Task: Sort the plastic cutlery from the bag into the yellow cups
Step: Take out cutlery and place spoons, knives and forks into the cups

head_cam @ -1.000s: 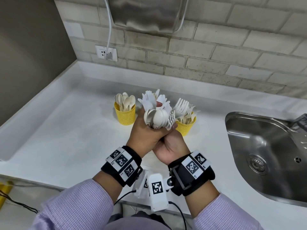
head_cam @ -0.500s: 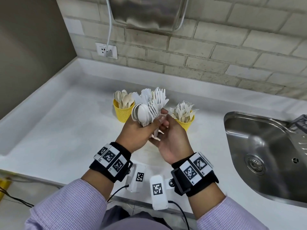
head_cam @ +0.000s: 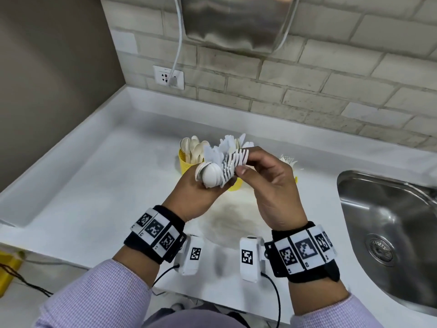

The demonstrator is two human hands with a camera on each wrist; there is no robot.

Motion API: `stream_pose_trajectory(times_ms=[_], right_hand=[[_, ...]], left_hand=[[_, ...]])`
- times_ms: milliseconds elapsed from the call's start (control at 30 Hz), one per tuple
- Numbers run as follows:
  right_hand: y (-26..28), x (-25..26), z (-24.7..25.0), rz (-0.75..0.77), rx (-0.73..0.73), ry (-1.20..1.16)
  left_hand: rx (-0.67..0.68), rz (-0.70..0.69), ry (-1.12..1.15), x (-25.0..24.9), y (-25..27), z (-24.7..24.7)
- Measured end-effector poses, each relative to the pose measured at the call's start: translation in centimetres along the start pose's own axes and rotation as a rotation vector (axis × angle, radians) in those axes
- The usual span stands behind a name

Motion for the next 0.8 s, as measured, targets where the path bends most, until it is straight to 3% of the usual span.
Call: stream_pose_trajectory(times_ms=[300,800], right_hand=[[-1.6,-1.6,-2.1,-0.047,-0.047,-0.044],[-5.5,-2.6,-2.3,0.021,-0.048,0.152]], left_hand=[[-0.076,-0.014,-0.099,1.4,-0.8,3.8],[-0.080,-0.040,0.070,1.2,-4.1,5.2]])
Point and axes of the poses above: each hand's wrist, its own y-axis away from the middle knuckle, its own z-axis out of the back of the hand, x = y × z, the point moved 4 cm from there along -y, towards the middle knuckle, and after that the axes turned 8 degrees about y, right-handed, at the moved point
